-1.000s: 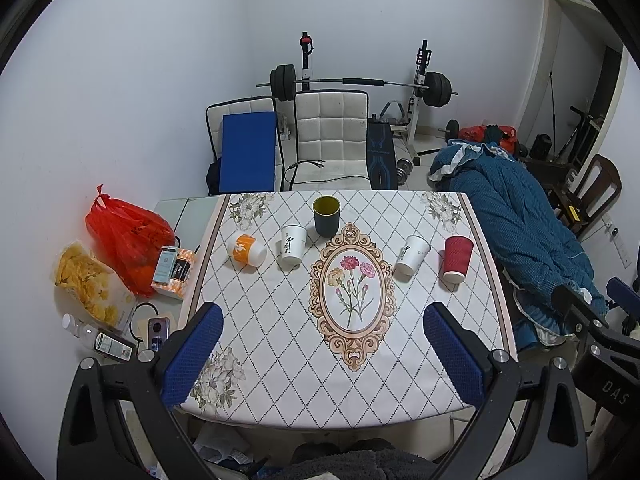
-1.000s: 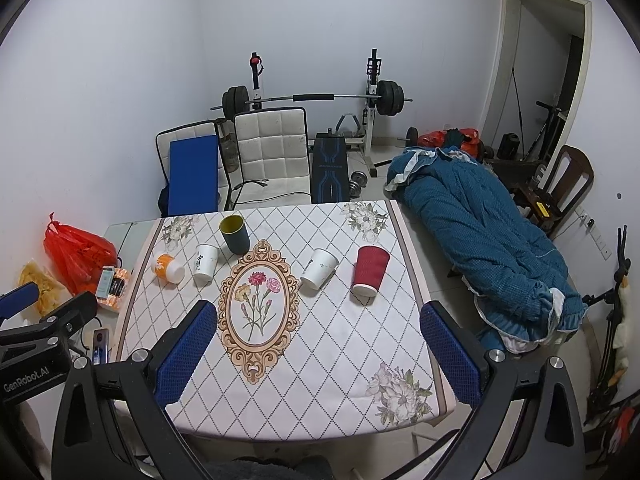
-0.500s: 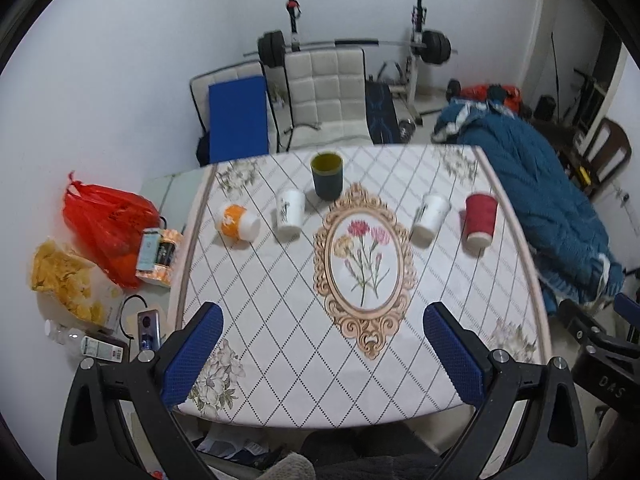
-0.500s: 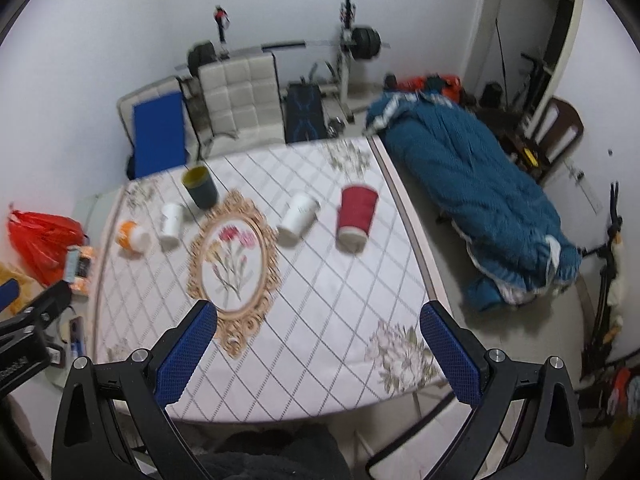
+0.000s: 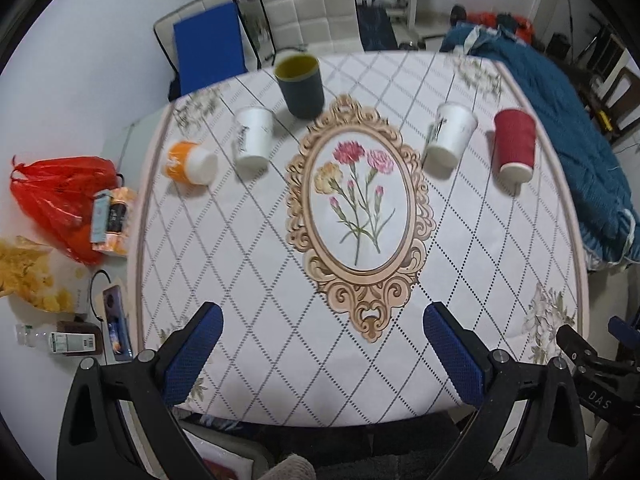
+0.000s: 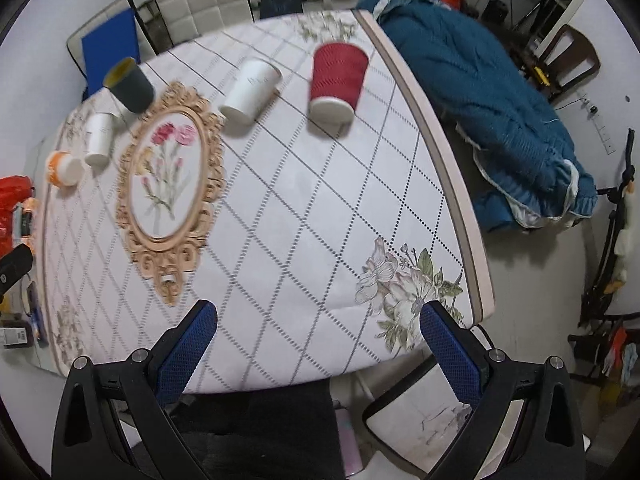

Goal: Flip cup upside down
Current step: 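Move the right tool toward the white paper cup and grasp it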

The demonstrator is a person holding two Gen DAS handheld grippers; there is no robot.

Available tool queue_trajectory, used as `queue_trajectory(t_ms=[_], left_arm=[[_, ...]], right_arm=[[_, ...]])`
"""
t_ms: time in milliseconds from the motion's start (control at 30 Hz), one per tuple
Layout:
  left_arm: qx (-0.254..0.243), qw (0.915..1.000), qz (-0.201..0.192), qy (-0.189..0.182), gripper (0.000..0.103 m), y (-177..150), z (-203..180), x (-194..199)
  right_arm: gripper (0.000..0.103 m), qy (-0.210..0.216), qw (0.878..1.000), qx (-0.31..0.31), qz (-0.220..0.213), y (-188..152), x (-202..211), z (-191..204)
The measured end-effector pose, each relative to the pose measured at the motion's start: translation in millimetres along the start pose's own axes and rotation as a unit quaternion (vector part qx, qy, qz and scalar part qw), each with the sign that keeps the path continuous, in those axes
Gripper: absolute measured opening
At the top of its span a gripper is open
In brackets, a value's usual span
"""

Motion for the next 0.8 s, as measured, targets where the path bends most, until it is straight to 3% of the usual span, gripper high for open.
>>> queue_trajectory(t_ms=[300, 500, 800], left_arm=[[-0.020, 0.9987, 0.048, 0.007, 0.103, 64.2, -50.4, -58.0], [-0.046, 0.9975, 0.052, 0.008, 0.103, 121.1, -78.4, -86.7], [-0.089, 0.9935, 0.062, -0.033, 0.101, 204.8, -116.3, -127.1]], right_arm=[[0.103, -0.002, 0.997, -0.004, 0.073, 37.6, -86.7, -31.7], [0.103, -0.007, 0.996, -0.002, 0.085, 69.9, -117.2, -47.4], [0.103, -0.010, 0.995, -0.009, 0.096, 116.8, -150.8, -64.9]])
Point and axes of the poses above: each gripper's, at about its wrist camera, not at the fingertips, and x roughly against the way its jaws point, z to its left, y to its top, the point moved 2 cm from there along -x, roughly the way its jaws point, and after that the axes turned 7 degrees about -x, right-handed, at the moved point
